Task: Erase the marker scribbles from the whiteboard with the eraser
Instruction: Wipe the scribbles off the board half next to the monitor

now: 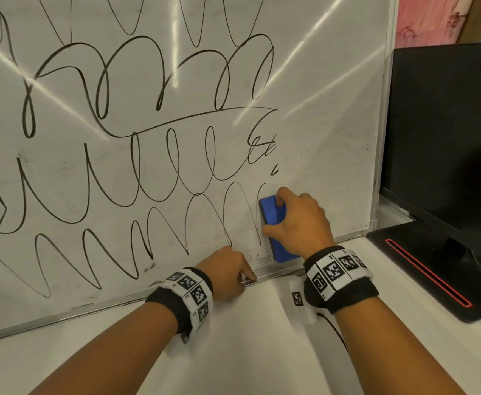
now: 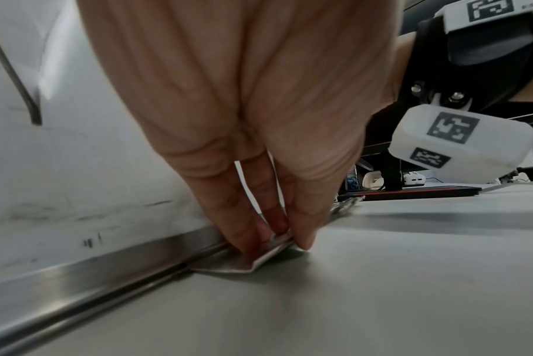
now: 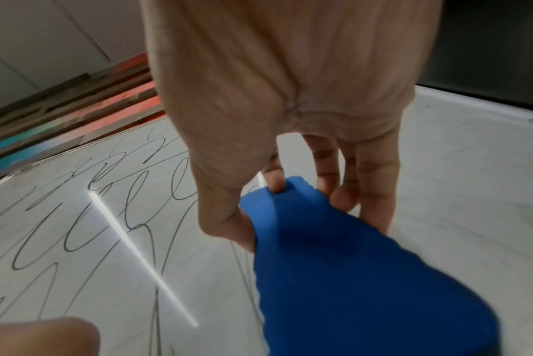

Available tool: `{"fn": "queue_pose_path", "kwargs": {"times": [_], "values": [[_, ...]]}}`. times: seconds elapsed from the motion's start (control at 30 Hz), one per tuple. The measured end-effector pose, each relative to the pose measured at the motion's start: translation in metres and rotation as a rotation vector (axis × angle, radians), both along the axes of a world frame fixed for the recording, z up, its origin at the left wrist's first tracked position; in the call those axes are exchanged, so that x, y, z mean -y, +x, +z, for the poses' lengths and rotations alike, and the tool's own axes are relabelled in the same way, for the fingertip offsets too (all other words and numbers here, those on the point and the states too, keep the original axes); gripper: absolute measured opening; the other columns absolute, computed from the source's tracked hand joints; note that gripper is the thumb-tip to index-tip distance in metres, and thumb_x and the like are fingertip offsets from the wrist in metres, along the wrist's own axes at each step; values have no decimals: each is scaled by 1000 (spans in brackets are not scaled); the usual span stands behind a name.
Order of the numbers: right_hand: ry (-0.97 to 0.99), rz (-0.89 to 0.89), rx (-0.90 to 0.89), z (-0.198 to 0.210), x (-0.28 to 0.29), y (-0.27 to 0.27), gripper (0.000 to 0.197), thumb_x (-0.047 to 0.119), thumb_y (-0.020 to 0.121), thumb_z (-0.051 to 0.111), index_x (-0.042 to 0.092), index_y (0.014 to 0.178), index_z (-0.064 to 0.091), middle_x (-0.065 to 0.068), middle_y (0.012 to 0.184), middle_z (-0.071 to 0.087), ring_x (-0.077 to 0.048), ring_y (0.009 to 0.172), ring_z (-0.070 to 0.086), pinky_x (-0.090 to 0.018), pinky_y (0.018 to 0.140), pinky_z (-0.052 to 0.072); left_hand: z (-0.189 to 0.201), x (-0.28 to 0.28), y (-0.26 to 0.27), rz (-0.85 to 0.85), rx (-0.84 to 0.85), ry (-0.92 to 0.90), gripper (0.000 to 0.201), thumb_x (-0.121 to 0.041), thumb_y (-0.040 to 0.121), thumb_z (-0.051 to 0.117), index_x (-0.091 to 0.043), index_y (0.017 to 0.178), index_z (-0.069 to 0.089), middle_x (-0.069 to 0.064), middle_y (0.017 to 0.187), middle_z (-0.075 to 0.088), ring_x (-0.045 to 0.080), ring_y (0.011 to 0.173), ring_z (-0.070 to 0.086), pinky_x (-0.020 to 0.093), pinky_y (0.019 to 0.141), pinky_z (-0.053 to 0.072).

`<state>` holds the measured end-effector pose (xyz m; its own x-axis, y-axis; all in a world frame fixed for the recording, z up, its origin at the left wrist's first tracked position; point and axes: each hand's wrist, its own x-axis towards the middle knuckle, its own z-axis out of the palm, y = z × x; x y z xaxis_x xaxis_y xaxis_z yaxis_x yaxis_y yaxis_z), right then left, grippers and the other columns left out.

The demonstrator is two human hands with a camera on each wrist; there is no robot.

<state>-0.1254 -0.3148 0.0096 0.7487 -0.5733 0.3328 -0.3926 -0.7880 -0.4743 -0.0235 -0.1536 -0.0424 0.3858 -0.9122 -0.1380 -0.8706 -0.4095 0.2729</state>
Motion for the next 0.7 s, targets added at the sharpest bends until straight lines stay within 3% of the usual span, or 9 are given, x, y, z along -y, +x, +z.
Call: {"fn": "queue_pose_path", "kwargs": {"times": [0.13,0.33,0.53,0.7], "values": [[23,-8,7,-1,-1,1,48,43,73,78,27,106,46,-5,99,48,-24,80,54,-33,63,46,4,0,-2,-3,-6,-2,35,-17,89,67,-30,122,70,0,109,71,8,97,54,20,89,46],[-23,-49,237,7,-5,9,48,42,80,72,27,119,50,-4,105,47,-21,82,52,-35,66,52,11,4,0,-47,2,54,34,-17,88,69,-27,121,71,-2,112,71,15,105,59,22,97,44],[-111,-34,504,43,7,29,48,36,85,72,20,128,60,-9,115,54,-22,93,54,-29,74,45,18,11,1,-93,24,103,33,-17,89,68,-20,122,71,1,118,69,16,111,58,25,99,46],[-151,-26,561,68,14,41,47,37,87,71,19,130,62,-8,117,55,-15,93,49,-25,77,43,22,17,1,-82,20,135,31,-14,90,67,-19,119,72,2,115,69,17,110,58,30,98,50]]}}
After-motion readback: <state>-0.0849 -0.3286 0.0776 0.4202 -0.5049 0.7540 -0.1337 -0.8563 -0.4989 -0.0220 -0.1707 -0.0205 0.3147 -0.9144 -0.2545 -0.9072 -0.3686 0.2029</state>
